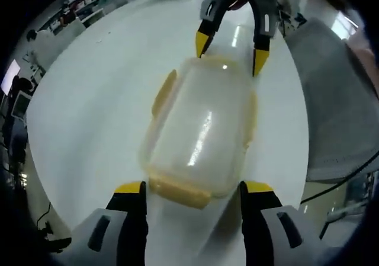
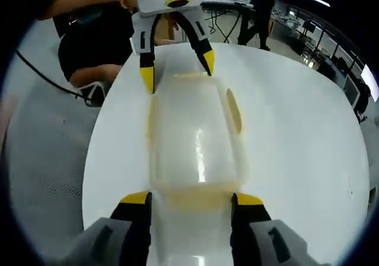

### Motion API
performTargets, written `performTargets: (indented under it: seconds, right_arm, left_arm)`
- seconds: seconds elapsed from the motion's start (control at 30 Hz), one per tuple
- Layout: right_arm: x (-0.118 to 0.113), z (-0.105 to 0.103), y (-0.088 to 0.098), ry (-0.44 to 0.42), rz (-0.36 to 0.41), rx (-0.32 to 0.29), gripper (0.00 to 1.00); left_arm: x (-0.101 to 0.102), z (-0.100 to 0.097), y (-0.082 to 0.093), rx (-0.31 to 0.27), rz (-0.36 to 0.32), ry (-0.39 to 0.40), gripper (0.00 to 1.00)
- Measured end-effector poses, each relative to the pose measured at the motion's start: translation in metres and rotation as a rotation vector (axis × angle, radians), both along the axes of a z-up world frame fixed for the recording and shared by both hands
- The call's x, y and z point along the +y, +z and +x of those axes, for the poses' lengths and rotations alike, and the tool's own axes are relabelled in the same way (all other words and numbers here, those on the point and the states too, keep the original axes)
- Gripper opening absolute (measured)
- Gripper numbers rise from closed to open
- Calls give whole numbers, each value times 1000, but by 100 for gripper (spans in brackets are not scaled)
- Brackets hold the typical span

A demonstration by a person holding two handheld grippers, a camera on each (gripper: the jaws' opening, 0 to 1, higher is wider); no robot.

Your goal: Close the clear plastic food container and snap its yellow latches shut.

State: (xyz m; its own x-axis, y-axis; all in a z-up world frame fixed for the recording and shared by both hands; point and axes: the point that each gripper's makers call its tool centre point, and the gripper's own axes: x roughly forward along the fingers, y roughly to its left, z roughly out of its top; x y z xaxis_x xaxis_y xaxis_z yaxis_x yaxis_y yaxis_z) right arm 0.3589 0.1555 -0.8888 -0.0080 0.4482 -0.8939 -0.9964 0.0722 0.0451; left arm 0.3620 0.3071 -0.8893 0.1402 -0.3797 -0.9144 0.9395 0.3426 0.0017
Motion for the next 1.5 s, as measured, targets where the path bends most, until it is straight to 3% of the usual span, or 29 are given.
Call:
performTargets:
  seconds: [0.17,0.37,0.57,0.97,1.07,1.13,1.4,1.47,1.5]
  right_arm:
    - [-2,5,-3,66,-40,-58,45]
    - [-1,8,-1,53,-34,-44,38]
    - [-2,6,-1,72,-41,-42,38]
    - [-1,6,-1,91,-37,-42,38]
    - [-1,5,-1,101,-44,-41,40]
    - [-2,2,-2,122,-47,-39,42]
    - [-1,0,-2,117,-52,-41,47]
    - [2,-3,-3,106,-44,-40,57]
    - [16,-5,-6,75,29,-39,66]
  left_arm:
    - [0,0,0,-1,-4,-8,63]
    - [-3,-1,1,0,-7,-52,62]
    - [-4,0,1,4,9,-79,58]
    - [3,1,0,22,107,-227,53]
    - [7,2,0,21,141,-301,45]
    - [8,2,1,33,146,-291,38]
    - [6,0,3,18,133,-300,39]
    - [6,0,3,19,143,-293,39]
    - [5,0,3,19,142,-288,39]
